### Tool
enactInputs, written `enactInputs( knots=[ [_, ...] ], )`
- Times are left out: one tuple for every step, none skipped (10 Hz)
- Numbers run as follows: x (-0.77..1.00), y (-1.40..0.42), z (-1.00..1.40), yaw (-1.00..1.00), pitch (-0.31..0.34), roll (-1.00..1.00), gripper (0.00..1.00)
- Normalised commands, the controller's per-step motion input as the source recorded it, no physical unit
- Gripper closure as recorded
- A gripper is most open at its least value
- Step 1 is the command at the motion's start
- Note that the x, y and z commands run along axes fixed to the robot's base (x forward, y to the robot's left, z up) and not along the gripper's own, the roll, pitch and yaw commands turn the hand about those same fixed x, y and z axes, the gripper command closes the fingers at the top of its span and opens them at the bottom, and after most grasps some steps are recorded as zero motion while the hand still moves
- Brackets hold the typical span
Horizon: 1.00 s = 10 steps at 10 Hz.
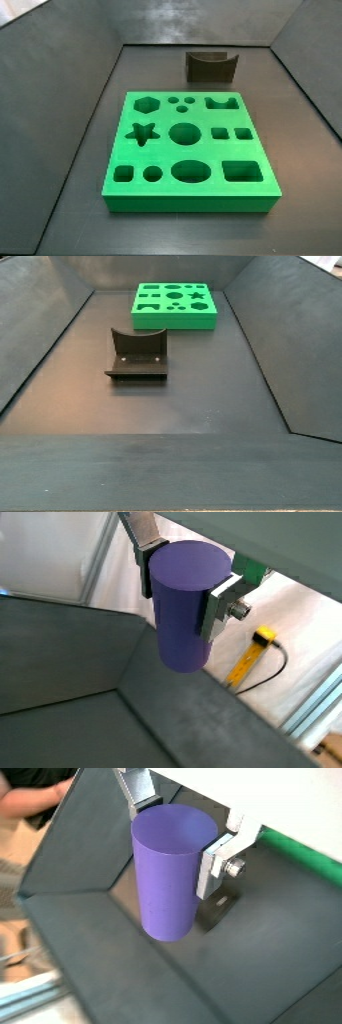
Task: Pick up the round object. Move up. Place the round object on the fixture. Regrasp the round object. Move to above the board. Insert the round object.
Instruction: Move to above the board.
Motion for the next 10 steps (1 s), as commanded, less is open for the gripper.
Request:
enactInputs(
  knots=[
    [-0.35, -1.0, -0.07, -0.13, -0.009, -1.0, 1.0],
    [-0.36, -1.0, -0.06, -0.14, -0.011, -1.0, 1.0],
    [-0.38, -1.0, -0.06, -0.14, -0.014, -1.0, 1.0],
    [-0.4, -1.0, -0.06, -0.14, -0.015, -1.0, 1.0],
    [-0.42, -1.0, -0.06, -0.13, -0.016, -1.0, 1.0],
    [-0.45, -1.0, -0.05, -0.13, -0.026, -1.0, 1.0],
    [-0.43, -0.86, -0.04, -0.12, -0.042, -1.0, 1.0],
    [-0.29, -0.45, -0.02, -0.08, -0.062, -0.8, 1.0],
    [-0.21, -0.24, -0.01, -0.05, -0.066, -0.59, 1.0],
    [-0.16, -0.13, 0.0, -0.03, -0.067, -0.43, 1.0]
  ],
)
